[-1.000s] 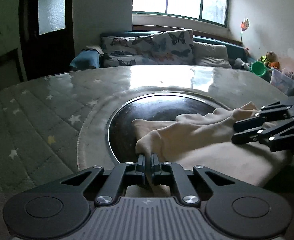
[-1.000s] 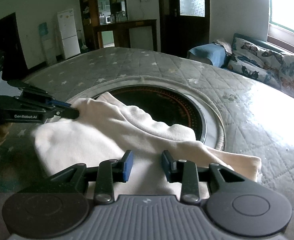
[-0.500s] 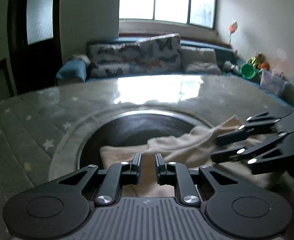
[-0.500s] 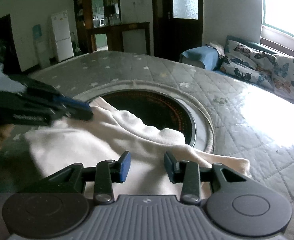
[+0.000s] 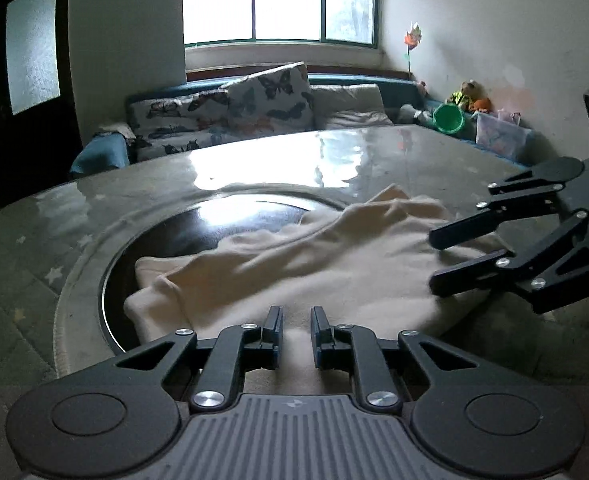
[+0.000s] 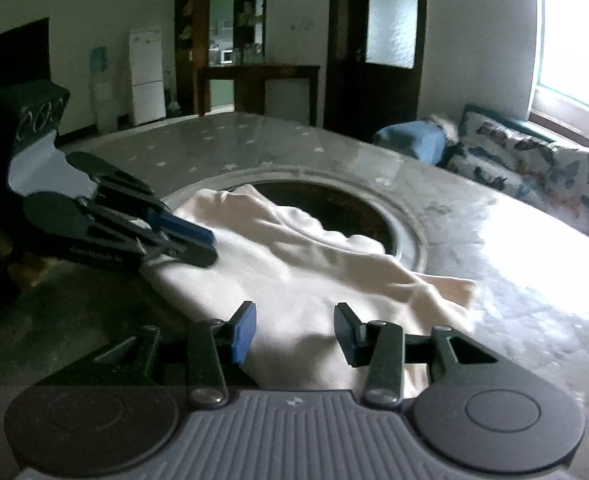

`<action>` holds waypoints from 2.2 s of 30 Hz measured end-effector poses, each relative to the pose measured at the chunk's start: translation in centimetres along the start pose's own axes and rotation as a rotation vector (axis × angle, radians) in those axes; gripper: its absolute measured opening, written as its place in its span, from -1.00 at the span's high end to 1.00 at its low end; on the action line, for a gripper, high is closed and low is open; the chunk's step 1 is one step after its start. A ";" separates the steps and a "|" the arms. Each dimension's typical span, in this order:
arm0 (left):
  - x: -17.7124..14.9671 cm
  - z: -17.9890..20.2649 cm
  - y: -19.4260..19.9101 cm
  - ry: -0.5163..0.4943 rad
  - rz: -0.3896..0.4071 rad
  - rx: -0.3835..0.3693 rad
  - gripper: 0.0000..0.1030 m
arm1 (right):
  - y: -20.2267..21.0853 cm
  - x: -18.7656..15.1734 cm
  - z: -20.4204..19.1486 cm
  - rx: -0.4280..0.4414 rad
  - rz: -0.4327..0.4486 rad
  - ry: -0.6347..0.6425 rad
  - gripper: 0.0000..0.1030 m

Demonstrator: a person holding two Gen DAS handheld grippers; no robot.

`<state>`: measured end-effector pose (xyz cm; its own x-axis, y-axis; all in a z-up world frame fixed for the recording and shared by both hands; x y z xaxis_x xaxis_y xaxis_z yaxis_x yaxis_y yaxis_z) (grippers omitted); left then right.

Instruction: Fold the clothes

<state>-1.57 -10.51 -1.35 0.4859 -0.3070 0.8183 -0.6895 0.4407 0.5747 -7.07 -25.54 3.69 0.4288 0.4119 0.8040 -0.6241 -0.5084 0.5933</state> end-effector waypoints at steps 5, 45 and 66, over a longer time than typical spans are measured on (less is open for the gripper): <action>-0.5 0.3 0.1 -0.032 -0.003 0.003 0.62 | 0.3 -1.8 0.6 0.004 -0.022 -0.038 0.14; -3.3 -6.3 3.3 0.240 0.034 0.183 -0.67 | -0.7 -3.4 -1.8 0.062 -0.050 0.089 -1.00; -3.9 -6.5 3.1 0.289 0.010 0.159 -1.00 | -0.9 -3.5 -2.0 0.060 -0.049 0.094 -1.00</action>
<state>-2.14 -2.42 -2.75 0.5953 -0.0417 0.8024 -0.7591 0.2981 0.5787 -9.31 -25.02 0.24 0.3925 0.5050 0.7687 -0.5627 -0.5293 0.6350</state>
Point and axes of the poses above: each gripper's, at about its wrist camera, not at the fingertips, and y roughly against the way its jaws point, z to its right, x to its top, the point moved 7 cm from there along -y, roughly the way its jaws point, and after that the axes turned 1 degree about y, right-handed, at the moved point
